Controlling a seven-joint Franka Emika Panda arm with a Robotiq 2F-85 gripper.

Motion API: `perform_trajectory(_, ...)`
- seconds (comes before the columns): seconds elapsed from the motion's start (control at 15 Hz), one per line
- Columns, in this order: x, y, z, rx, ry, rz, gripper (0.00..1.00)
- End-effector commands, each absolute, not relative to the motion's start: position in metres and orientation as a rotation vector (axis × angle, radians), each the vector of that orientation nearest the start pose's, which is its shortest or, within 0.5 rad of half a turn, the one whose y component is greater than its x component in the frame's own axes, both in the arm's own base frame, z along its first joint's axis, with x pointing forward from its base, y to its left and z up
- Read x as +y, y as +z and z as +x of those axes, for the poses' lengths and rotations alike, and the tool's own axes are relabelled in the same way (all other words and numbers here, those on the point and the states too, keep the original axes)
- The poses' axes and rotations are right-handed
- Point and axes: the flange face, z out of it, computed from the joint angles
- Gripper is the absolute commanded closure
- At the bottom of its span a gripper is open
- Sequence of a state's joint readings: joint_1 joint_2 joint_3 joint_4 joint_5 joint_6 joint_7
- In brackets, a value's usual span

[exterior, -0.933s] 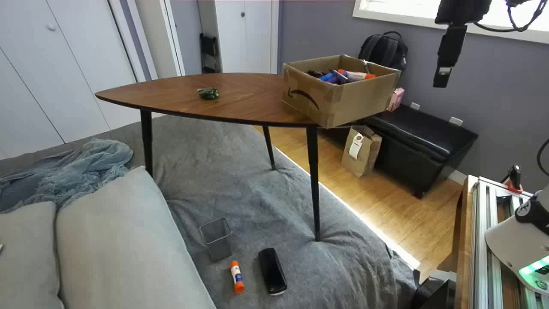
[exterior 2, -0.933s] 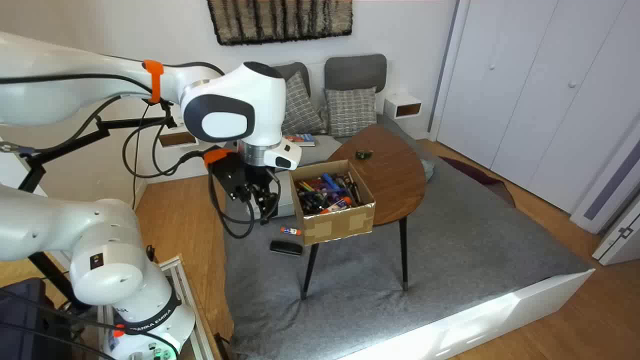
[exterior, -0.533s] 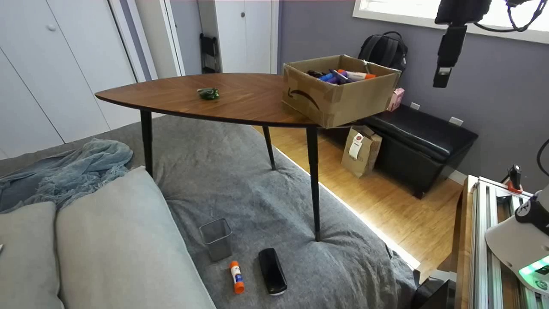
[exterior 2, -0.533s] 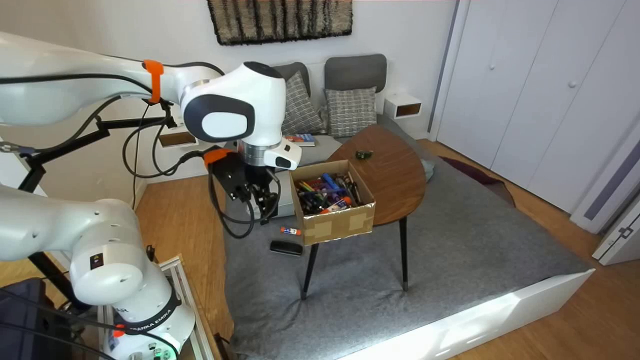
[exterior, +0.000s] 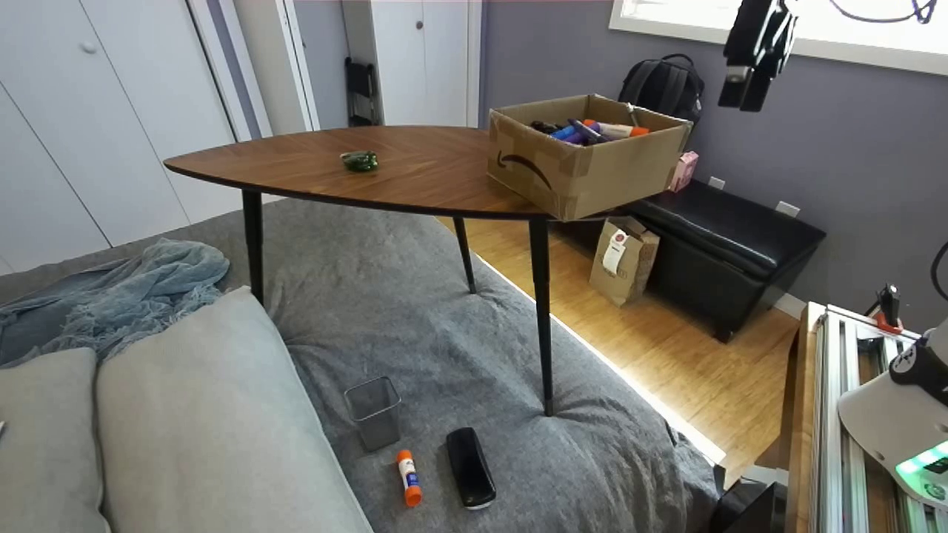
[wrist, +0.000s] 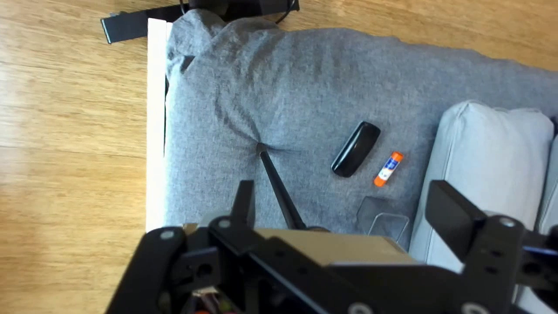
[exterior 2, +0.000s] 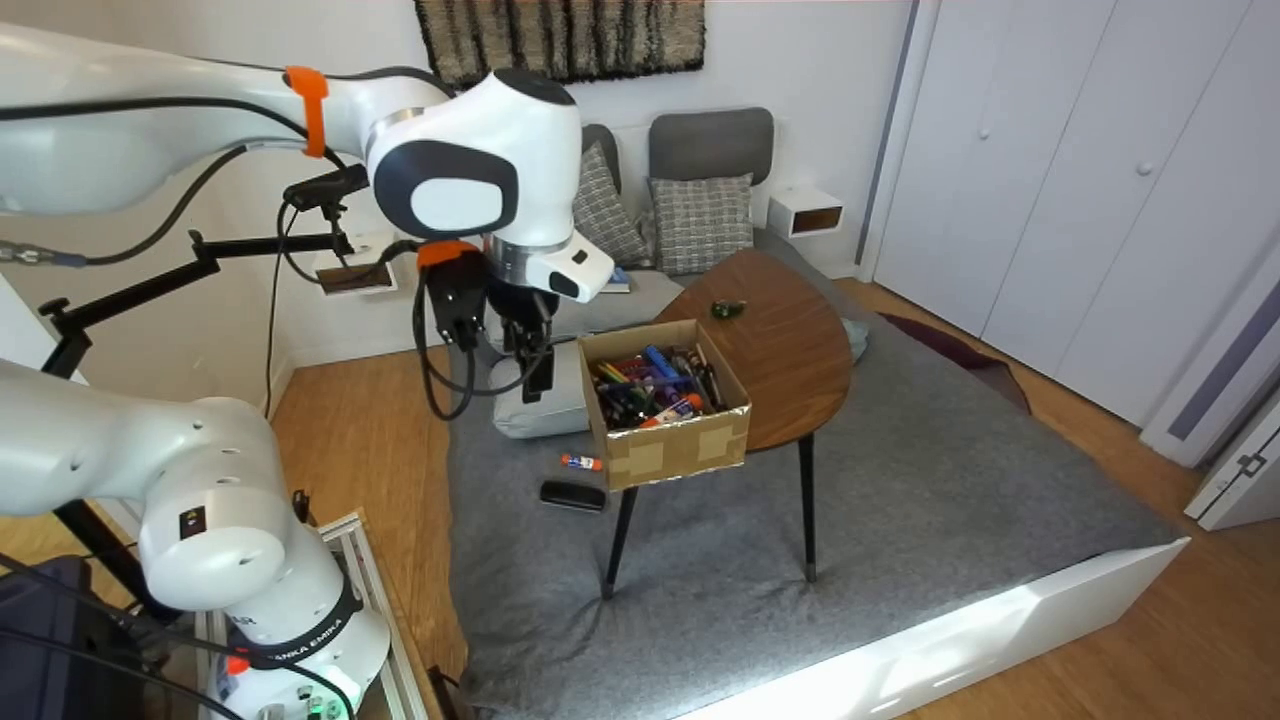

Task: Remove the purple pen and purple marker from the box and put them on the table.

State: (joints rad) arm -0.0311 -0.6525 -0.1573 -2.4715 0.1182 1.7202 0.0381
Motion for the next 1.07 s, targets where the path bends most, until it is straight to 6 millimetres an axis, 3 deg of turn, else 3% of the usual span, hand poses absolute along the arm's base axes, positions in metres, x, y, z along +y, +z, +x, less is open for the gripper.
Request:
perform_trajectory(0.0,-0.061,0.538,0.369,0.537,0.085,-2.876,0.00)
perform_trajectory(0.2,-0.076,0.555,0.387,0.634,0.066,-2.872,0.00)
perform_trajectory(0.4,-0.093,0.555,0.406,0.664,0.071,-2.864,0.00)
perform_trajectory(0.6,-0.098,0.539,0.427,0.686,0.105,-2.844,0.00)
perform_trajectory(0.93,-0.091,0.505,0.462,0.735,0.120,-2.838,0.00)
perform_trajectory(1.0,-0.091,0.498,0.468,0.744,0.120,-2.836,0.06)
